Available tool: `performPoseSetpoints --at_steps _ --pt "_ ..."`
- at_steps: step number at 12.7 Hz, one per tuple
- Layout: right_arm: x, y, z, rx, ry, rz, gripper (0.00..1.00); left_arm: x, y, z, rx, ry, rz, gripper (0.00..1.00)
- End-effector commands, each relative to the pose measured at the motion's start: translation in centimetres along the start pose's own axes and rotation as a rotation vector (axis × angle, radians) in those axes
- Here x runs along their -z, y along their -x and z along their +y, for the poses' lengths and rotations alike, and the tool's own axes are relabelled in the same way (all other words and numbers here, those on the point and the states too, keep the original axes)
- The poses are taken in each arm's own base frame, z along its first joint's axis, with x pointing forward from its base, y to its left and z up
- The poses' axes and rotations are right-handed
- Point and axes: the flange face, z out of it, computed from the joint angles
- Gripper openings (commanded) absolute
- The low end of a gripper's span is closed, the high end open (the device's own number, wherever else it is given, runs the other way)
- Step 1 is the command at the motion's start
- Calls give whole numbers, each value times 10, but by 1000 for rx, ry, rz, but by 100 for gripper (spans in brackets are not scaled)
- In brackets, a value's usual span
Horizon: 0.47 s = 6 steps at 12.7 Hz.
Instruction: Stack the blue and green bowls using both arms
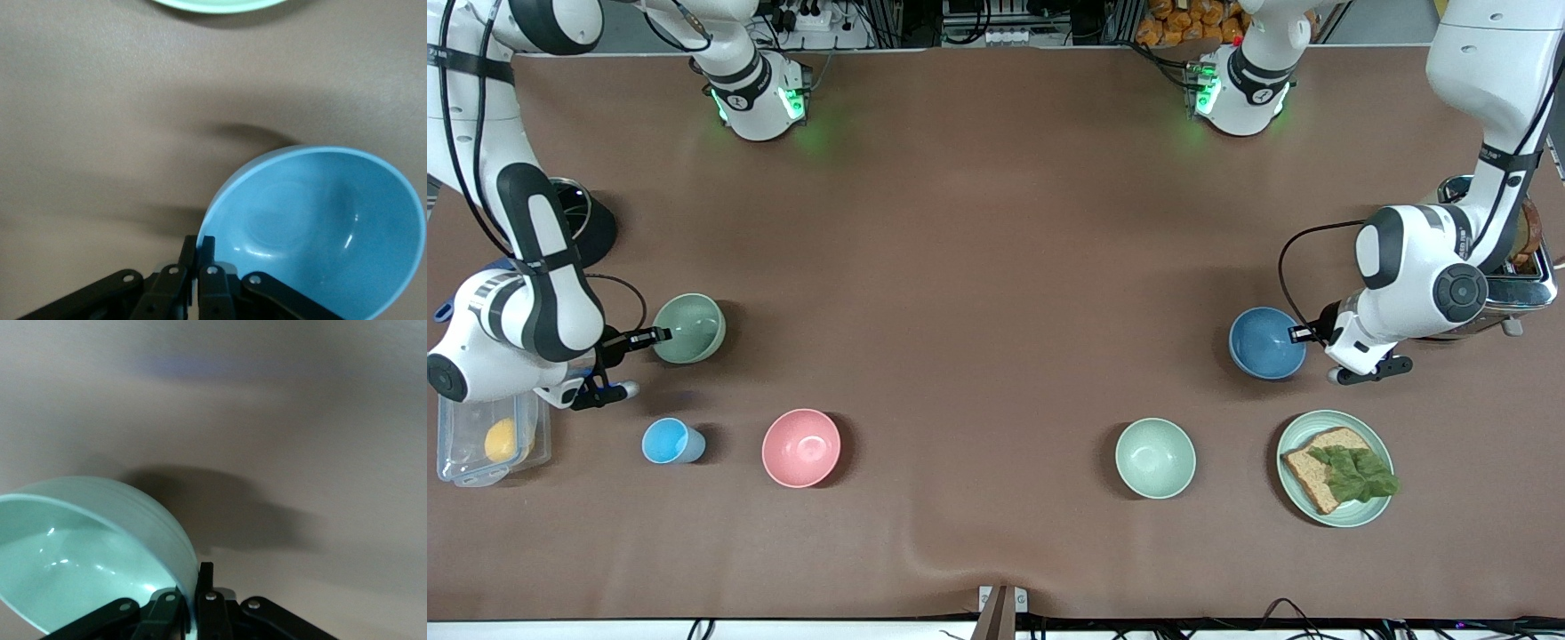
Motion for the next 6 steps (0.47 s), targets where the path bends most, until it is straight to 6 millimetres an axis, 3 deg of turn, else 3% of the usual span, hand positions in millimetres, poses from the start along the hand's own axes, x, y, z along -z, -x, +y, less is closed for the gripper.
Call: performPoseSetpoints --at_steps 1,3,6 --pt "18 -8 -42 11 -35 18 0 30 -2 2 4 8 54 0" --pt "24 -15 -86 -69 -49 -3 0 58 -7 6 -8 11 100 0" --pt "24 -26 -148 -157 -119 -22 0 103 -9 28 -44 14 118 0"
